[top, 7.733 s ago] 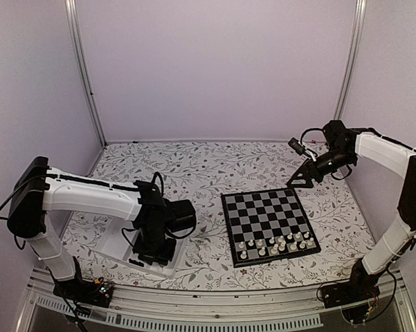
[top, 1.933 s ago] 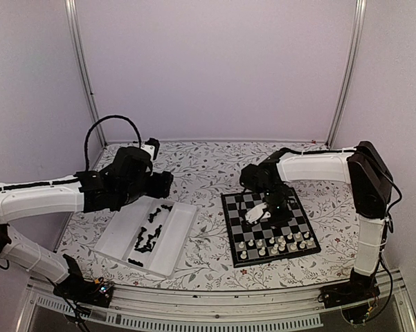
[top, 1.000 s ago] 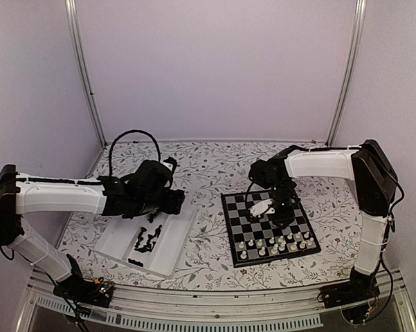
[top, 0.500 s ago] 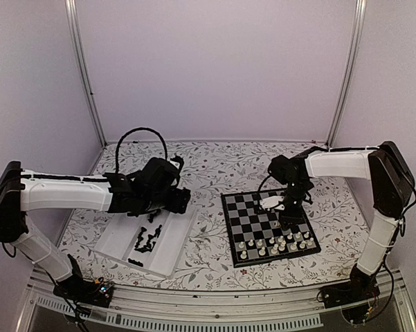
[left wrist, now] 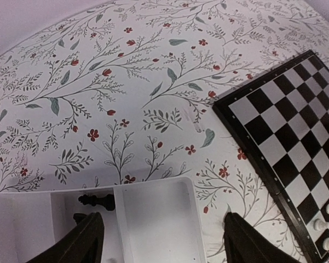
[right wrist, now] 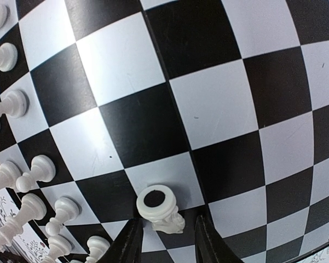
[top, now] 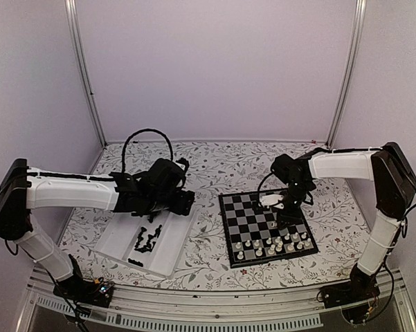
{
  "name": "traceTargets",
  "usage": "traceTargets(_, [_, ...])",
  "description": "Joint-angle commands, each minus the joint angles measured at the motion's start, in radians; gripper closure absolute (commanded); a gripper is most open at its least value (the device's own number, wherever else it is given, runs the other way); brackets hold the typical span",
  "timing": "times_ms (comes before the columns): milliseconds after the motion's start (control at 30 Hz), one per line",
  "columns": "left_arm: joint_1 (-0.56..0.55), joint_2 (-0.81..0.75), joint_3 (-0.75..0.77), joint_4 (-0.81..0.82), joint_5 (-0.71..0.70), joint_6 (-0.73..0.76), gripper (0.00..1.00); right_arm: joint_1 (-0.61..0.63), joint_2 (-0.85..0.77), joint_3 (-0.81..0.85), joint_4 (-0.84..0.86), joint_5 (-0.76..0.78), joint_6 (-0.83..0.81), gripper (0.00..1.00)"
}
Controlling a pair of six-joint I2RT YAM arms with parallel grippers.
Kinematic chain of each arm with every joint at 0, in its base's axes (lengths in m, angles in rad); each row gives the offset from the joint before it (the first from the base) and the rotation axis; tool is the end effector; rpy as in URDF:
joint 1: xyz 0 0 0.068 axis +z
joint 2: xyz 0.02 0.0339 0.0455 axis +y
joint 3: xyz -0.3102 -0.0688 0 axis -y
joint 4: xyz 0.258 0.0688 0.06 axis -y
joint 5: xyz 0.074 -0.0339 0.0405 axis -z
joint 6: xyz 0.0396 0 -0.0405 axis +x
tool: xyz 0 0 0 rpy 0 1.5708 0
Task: Set up the chess pieces on the board
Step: Pick up the chess piece from the chessboard.
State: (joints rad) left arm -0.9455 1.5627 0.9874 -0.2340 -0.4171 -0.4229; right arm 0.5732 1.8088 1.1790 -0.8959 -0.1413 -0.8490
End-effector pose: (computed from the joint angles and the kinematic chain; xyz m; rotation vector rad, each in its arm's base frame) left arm 0.2136 -0.2684 0.2539 0.4049 2.2666 -0.2042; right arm 0.2844 0.1902 0.1984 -2.0079 2.3233 0.2057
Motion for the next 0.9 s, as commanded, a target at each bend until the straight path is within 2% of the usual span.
traceTargets(0, [-0.019,0.018,0.032,-0.012,0.015,-0.007,0.23,0.0,-0.021,-0.019,0.068,-0.061,-0.004,0.64])
traceTargets(233, [-0.022,0.043,0.044,-0.009,0.025,-0.004,0.23,-0.001,-0.038,-0.021,0.072,-0.055,-0.021,0.62])
traceTargets(467, [-0.027,0.052,0.051,-0.008,0.037,-0.003,0.23,-0.001,-0.027,-0.056,0.062,-0.038,-0.031,0.65])
traceTargets(533, [-0.028,0.052,0.05,-0.004,0.048,-0.006,0.24,-0.001,-0.033,-0.066,0.059,-0.028,-0.037,0.68])
traceTargets(667, [-0.028,0.057,0.045,0.038,0.104,0.007,0.27,-0.001,-0.039,-0.071,0.056,-0.022,-0.044,0.82])
traceTargets(867, [-0.029,0.064,0.034,0.156,0.22,0.002,0.24,-0.001,-0.06,0.003,0.017,-0.09,-0.021,0.87])
